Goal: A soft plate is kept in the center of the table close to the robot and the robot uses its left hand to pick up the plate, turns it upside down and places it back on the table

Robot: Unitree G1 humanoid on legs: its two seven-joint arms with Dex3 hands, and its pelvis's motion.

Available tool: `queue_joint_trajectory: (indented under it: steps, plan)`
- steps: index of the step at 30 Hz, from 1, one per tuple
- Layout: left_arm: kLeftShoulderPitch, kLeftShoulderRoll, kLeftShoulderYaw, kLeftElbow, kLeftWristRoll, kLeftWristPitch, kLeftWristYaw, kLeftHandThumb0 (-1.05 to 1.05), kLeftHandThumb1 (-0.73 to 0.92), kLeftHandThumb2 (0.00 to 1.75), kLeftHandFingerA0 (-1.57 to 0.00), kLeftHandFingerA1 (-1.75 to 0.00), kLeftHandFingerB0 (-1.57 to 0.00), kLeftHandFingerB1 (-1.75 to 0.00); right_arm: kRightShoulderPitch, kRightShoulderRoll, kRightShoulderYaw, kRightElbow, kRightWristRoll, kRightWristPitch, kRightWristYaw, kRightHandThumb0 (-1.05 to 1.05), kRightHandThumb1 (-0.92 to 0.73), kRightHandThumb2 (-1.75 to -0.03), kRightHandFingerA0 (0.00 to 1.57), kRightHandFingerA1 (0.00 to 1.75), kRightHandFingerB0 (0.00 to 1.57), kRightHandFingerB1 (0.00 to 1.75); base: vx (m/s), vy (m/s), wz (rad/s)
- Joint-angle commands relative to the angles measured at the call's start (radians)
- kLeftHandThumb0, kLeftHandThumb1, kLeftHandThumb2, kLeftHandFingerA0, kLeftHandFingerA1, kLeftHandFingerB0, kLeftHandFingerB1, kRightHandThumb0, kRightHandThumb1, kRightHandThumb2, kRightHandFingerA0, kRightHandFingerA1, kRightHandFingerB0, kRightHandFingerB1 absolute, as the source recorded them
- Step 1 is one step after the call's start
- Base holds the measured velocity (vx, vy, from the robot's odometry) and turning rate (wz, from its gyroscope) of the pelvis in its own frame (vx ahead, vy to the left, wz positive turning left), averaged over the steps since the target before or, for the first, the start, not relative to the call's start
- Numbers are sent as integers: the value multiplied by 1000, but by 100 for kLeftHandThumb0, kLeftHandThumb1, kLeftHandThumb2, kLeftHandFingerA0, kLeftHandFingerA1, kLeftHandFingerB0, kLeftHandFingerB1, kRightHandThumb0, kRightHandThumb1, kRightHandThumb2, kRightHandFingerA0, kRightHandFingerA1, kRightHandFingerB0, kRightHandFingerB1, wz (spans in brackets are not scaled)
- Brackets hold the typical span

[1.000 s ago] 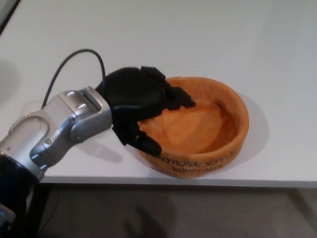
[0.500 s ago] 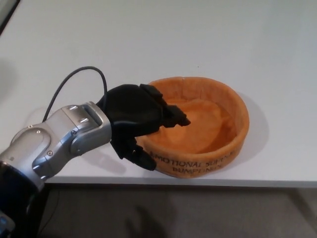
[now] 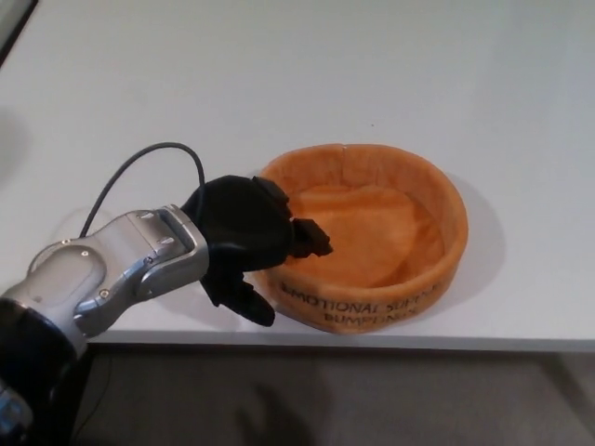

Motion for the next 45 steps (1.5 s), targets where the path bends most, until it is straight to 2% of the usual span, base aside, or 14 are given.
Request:
queue_joint_trajectory:
  steps: [1, 17, 18, 20, 22, 23, 24, 26, 29, 34, 37, 38, 40, 45]
  plan:
    - [-38, -66, -45, 19, 88, 37, 34, -88, 80, 65, -33, -36, -28, -30, 7, -10, -4, -13, -5, 12, -4, -77, -92, -69, 38, 43, 33, 34, 0, 0, 0]
    - [-160, -238, -130, 189, 175, 110, 113, -92, 78, 64, -56, -49, -34, -31, -3, -29, -8, -27, 11, 28, 17, -76, -92, -68, 39, 43, 34, 33, 0, 0, 0]
    - [-158, -241, -141, 191, 189, 106, 140, -91, 78, 64, -69, -88, -40, -33, -4, -28, -8, -29, 14, 31, 18, -76, -92, -68, 39, 43, 34, 34, 0, 0, 0]
    - [-151, -244, -148, 189, 187, 97, 162, -91, 74, 65, -74, -95, -43, -35, -4, -28, -9, -28, 14, 31, 17, -76, -92, -68, 39, 43, 33, 33, 0, 0, 0]
    - [-144, -248, -160, 181, 195, 102, 144, -92, 63, 105, -81, -85, -41, -49, -5, -26, -10, -24, 16, 26, 20, -76, -91, -68, 39, 42, 33, 33, 0, 0, 0]
    - [-137, -249, -158, 179, 192, 104, 145, -87, 73, 63, -81, -86, -55, -40, -4, -28, -10, -26, 14, 28, 20, -76, -92, -68, 38, 42, 32, 33, 0, 0, 0]
    - [-134, -247, -160, 183, 194, 104, 156, -86, 58, 104, -76, -88, -51, -53, -6, -29, -11, -28, 13, 33, 18, -77, -92, -68, 38, 42, 32, 33, 0, 0, 0]
    - [-129, -236, -156, 192, 189, 95, 170, -86, 70, 62, -78, -111, -65, -73, -9, -29, -10, -24, 4, 24, 14, -77, -92, -69, 40, 42, 33, 33, 0, 0, 0]
    - [-123, -227, -154, 196, 187, 100, 158, -87, 63, 67, -81, -166, -73, -133, -8, -27, -9, -21, 7, 26, 16, -76, -92, -68, 40, 42, 33, 33, 0, 0, 0]
    - [-104, -234, -120, 205, 126, 129, 42, -75, 61, 59, -98, -168, -87, -145, -9, -25, -13, -16, 15, 28, 18, -76, -91, -68, 40, 42, 34, 33, 0, 0, 0]
    - [-94, -225, -118, 183, 129, 159, -46, -60, 42, 90, -120, -138, -89, -113, -10, -23, -12, -16, 13, 32, 15, -76, -91, -68, 41, 41, 34, 33, 0, 0, 0]
    - [-88, -230, -112, 181, 121, 182, -88, -64, 55, 61, -95, -156, -85, -129, -10, -22, -12, -14, 12, 28, 14, -76, -91, -68, 41, 42, 34, 33, 0, 0, 0]
    - [-61, -240, -93, 149, 105, 255, -177, -51, 39, 85, -117, -138, -87, -114, -11, -19, -13, -14, 17, 26, 16, -75, -91, -68, 42, 43, 34, 35, 0, 0, 0]
    - [-21, -252, -54, 100, 83, 335, -244, -28, 55, 55, -80, -171, -69, -143, -11, -21, -13, -17, 9, 26, 10, -77, -92, -68, 43, 43, 34, 35, 0, 0, 0]
